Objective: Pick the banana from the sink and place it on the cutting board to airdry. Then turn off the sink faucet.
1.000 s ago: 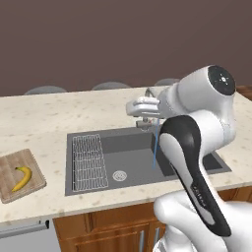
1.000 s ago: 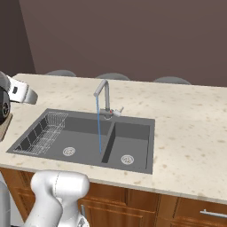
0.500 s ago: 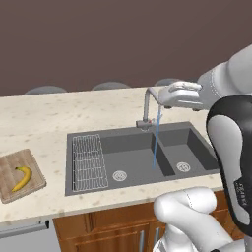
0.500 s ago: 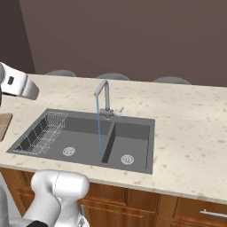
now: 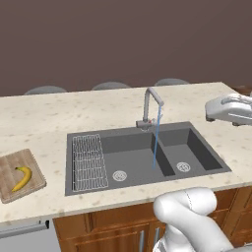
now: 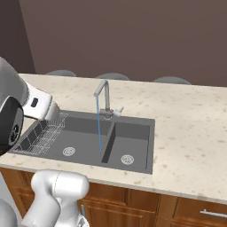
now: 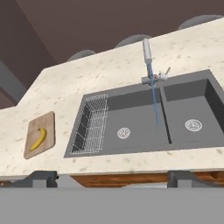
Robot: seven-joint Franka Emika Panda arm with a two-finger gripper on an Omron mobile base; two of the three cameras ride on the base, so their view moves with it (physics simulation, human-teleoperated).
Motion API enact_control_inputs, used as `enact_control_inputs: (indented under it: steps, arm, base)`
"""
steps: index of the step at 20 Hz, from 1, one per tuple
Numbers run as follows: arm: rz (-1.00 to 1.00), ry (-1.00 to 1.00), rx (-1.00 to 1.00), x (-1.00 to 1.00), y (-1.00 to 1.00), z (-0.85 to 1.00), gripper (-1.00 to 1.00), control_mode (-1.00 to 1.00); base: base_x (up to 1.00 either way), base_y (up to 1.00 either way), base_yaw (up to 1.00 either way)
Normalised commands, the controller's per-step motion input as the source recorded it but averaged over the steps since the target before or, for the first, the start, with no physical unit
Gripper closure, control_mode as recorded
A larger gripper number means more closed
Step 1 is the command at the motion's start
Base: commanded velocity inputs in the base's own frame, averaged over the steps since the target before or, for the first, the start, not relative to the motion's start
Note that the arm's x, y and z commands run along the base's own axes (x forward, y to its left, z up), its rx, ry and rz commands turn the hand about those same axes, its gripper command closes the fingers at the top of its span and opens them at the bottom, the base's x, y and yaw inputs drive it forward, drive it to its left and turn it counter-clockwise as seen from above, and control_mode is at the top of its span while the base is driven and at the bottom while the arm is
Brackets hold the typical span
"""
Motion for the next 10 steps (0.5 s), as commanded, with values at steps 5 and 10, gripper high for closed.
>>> enact_control_inputs:
  steps: [5,10]
  arm:
    - [0.00,-0.10,0.06,-0.09,-0.32,-0.13,-1.00,-1.00]
    - [0.00,-0.16,-0.04,-0.46,-0.11,-0.01,-1.00,-1.00]
  base:
    - [0.00,0.00,0.00]
    - [0.00,0.00,0.00]
